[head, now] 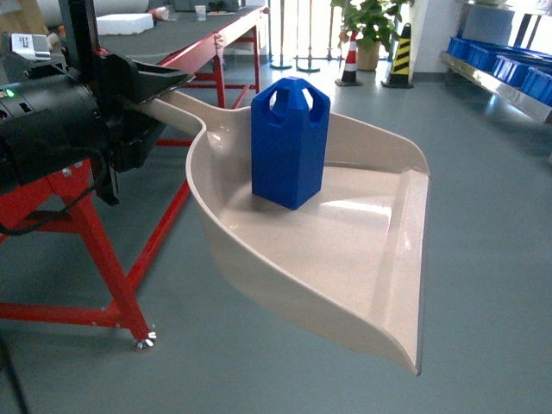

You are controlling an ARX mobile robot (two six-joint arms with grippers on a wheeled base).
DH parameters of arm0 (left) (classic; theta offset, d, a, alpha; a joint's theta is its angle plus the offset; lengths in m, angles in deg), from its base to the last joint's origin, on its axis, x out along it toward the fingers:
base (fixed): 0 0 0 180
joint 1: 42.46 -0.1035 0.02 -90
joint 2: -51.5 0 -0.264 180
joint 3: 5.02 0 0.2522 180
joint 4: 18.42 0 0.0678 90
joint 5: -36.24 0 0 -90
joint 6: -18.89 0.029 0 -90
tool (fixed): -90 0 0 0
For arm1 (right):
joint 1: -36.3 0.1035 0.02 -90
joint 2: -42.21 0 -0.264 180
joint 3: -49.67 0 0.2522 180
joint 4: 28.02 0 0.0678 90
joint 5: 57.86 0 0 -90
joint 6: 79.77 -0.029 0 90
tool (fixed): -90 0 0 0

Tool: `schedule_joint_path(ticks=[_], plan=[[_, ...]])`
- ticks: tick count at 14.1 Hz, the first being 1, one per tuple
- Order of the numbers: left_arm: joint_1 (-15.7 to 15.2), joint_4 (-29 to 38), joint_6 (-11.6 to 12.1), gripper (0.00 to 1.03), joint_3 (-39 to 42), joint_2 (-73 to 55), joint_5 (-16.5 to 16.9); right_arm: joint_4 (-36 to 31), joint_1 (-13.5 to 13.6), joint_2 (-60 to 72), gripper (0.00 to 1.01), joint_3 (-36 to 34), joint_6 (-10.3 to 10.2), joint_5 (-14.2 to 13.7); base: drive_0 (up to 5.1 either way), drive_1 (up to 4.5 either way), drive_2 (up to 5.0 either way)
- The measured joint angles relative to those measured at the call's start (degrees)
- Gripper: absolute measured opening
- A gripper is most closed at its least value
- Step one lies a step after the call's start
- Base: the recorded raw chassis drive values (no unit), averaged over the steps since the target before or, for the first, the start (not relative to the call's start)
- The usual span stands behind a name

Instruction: Place part in tray to right shelf

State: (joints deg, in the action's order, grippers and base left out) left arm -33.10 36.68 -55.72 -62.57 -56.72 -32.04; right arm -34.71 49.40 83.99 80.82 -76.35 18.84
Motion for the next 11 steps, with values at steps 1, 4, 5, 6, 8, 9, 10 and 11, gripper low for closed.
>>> schedule_joint_path(ticks=[1, 4, 5, 6, 8, 9, 10, 11], plan=[[0.09, -0.42, 0.04, 0.14, 0.0, 0.0, 0.02, -0.02, 0.0, 0.02, 0.98, 0.0, 0.0, 0.02, 5.0, -2.45, -2.4], [0.13, -0.26, 0.02, 0.14, 0.0, 0.0, -0.04, -0.04, 0.0, 0.02, 0.98, 0.0, 0.0, 0.02, 5.0, -2.45, -2.4], [0.31, -0.59, 0.07, 0.14, 0.0, 0.0, -0.04, -0.02, 0.0, 0.0, 0.98, 0.0, 0.0, -0.02, 5.0, -2.45, -2.4], [0.72, 0.13, 0.04, 0.14, -0.02, 0.02, 0.09, 0.02, -0.07, 0.0, 0.98, 0.0, 0.0, -0.33, 5.0, -2.45, -2.4], [0.55, -0.72, 0.07, 0.14, 0.11, -0.07, 0.37, 0.11, 0.0, 0.0, 0.98, 0.0, 0.0, -0.15, 5.0, -2.45, -2.4], [0.28, 0.15, 0.04, 0.14, 0.22, 0.07, 0.37, -0.09, 0.0, -0.28, 0.98, 0.0, 0.0, -0.17, 5.0, -2.45, -2.4], [0.17, -0.15, 0.04, 0.14, 0.2, 0.11, 0.13, -0.11, 0.0, -0.24, 0.98, 0.0, 0.0, -0.15, 0.1, 4.2, -3.9], [0.17, -0.52, 0.04, 0.14, 0.2, 0.11, 0.09, -0.07, 0.0, -0.24, 0.98, 0.0, 0.0, -0.15, 0.1, 4.2, -3.9]])
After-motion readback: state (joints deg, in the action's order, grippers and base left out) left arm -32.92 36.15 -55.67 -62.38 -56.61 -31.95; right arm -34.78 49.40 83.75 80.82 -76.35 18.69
